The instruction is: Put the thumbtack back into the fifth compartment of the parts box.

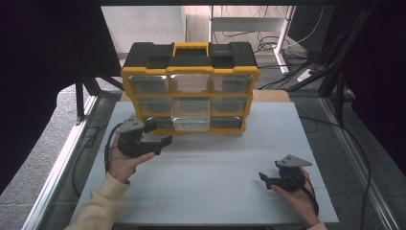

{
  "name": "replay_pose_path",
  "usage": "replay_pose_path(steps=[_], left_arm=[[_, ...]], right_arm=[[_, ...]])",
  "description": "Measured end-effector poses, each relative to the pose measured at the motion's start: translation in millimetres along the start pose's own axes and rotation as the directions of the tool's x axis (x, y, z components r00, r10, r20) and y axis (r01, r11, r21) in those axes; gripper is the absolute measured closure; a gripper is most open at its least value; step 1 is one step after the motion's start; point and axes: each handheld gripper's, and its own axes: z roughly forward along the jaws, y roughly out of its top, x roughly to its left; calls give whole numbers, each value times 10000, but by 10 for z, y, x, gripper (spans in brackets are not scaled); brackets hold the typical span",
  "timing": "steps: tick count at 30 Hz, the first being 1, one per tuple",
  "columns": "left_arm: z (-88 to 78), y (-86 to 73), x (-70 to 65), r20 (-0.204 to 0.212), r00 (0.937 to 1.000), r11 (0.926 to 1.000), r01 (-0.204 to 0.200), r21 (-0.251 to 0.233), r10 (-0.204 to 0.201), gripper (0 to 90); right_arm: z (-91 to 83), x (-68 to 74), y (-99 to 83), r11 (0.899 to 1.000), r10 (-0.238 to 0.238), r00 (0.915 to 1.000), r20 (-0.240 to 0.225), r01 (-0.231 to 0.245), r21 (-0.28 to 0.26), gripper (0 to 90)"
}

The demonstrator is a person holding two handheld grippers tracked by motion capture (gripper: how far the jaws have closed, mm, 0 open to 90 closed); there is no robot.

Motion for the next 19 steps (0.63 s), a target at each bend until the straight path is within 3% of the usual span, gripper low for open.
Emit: replay_pose_path(steps=[11, 19], left_arm=[[23, -621, -22, -231, 9990, 9933, 412, 1077, -390, 192], [67, -680, -33, -365, 9988, 9914, 369, 1256, -325, 193]], right_arm=[[7, -10, 3, 10000, -9, 10000, -6, 9, -38, 201], [-34, -16, 22, 9989, 104, 9998, -167, -112, -456, 201]])
